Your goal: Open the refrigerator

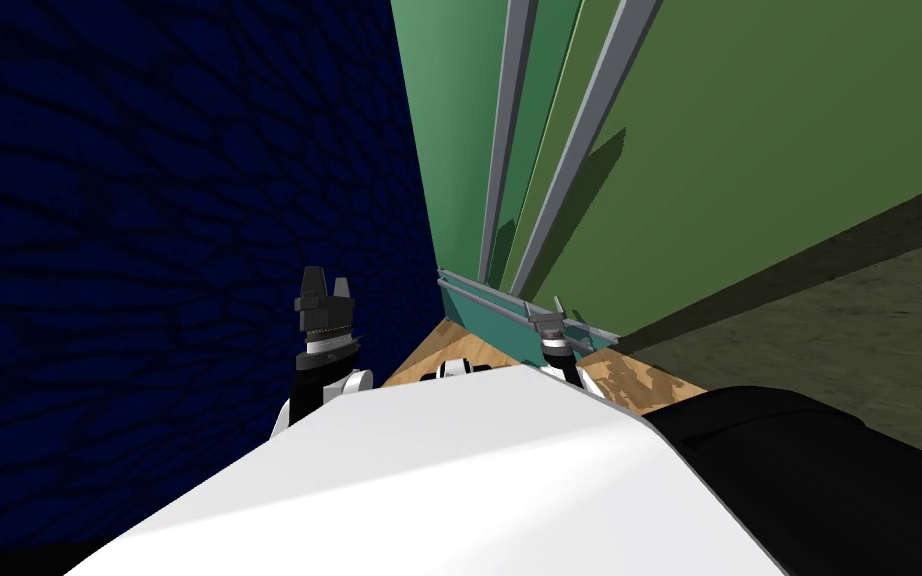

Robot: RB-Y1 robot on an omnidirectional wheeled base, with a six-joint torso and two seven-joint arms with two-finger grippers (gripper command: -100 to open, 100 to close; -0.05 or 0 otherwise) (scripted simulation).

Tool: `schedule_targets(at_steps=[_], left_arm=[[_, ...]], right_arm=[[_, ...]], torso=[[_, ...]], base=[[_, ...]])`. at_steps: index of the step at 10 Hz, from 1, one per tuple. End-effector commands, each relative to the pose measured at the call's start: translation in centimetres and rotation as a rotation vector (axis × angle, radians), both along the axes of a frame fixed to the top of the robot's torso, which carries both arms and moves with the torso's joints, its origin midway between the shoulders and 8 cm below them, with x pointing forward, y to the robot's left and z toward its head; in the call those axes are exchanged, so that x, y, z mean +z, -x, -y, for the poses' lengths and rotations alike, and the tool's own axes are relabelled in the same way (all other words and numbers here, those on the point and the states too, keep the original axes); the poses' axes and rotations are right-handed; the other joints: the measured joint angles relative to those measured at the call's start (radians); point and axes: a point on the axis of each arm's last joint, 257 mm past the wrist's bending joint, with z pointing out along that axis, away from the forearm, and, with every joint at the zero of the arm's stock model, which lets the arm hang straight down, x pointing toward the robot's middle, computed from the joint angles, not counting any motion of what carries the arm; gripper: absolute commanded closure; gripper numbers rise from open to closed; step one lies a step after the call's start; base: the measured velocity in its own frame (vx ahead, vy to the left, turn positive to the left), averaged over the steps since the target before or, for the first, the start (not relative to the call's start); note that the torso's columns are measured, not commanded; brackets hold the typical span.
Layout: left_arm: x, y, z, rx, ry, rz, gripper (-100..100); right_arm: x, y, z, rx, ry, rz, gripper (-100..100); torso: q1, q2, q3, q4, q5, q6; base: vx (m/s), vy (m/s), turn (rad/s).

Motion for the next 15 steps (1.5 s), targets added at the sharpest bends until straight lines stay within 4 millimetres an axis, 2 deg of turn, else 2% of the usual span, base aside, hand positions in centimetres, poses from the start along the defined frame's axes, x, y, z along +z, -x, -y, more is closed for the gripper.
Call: schedule_targets(at_steps=[1, 15], left_arm=[[0.0, 0.0, 0.0, 0.0, 0.0, 0.0, 0], [0.0, 0.0, 0.0, 0.0, 0.0, 0.0, 0]], right_arm=[[-0.9, 0.5, 0.6, -0.059, 0.063, -0.011, -100], [-6.2, 4.2, 3.6, -0.369, 0.317, -0.105, -100]], torso=[[0.0, -0.001, -0.001, 0.0, 0.0, 0.0], [-0.003, -0.004, -0.002, -0.001, -0.001, -0.002]], base=[[0.075, -0.008, 0.035], [0.066, -0.004, 0.045]])
